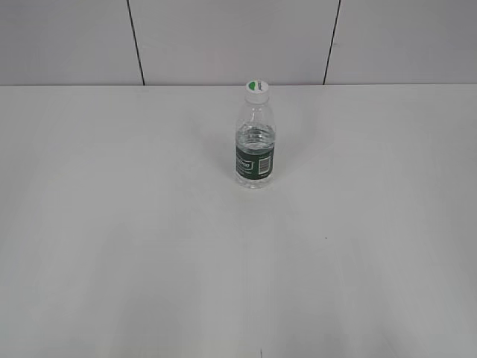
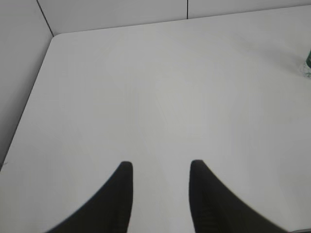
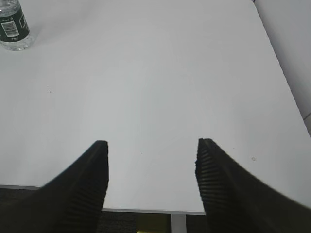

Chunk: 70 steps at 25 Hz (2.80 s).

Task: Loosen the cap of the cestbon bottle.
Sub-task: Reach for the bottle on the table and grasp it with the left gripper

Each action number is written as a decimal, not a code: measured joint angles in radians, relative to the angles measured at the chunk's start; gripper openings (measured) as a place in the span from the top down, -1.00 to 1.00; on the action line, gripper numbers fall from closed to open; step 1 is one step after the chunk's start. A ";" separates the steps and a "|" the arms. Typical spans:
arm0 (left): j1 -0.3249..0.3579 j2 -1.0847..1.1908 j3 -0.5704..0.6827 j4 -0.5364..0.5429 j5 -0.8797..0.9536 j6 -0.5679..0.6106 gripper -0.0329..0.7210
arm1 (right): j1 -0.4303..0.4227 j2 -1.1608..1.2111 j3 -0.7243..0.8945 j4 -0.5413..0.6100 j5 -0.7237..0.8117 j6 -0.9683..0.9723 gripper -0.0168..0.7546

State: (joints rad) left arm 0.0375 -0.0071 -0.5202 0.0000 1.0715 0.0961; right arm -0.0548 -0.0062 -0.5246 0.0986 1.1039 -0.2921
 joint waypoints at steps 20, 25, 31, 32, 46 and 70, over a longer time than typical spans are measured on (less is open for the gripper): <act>0.000 0.000 -0.006 0.000 -0.001 0.000 -0.23 | 0.000 0.000 0.000 0.000 0.000 0.000 -0.19; 0.000 0.051 -0.126 0.000 -0.014 0.000 -0.30 | 0.000 0.000 0.000 0.000 0.000 0.000 -0.19; 0.000 0.256 -0.310 -0.106 -0.180 0.005 -0.30 | 0.000 0.000 0.000 0.000 0.000 0.000 -0.19; 0.000 0.299 -0.340 -0.121 -0.216 0.013 -0.30 | 0.000 0.000 0.000 0.000 0.000 0.000 -0.19; 0.000 0.886 -0.598 -0.269 -0.614 0.163 -0.30 | 0.000 0.000 0.000 0.000 0.000 0.000 -0.19; -0.098 1.460 -0.598 -0.167 -1.195 0.204 -0.29 | 0.000 0.000 0.000 0.000 0.000 0.000 -0.19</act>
State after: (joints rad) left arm -0.0601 1.4530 -1.1184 -0.1675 -0.1237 0.3004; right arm -0.0548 -0.0062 -0.5246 0.0986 1.1039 -0.2921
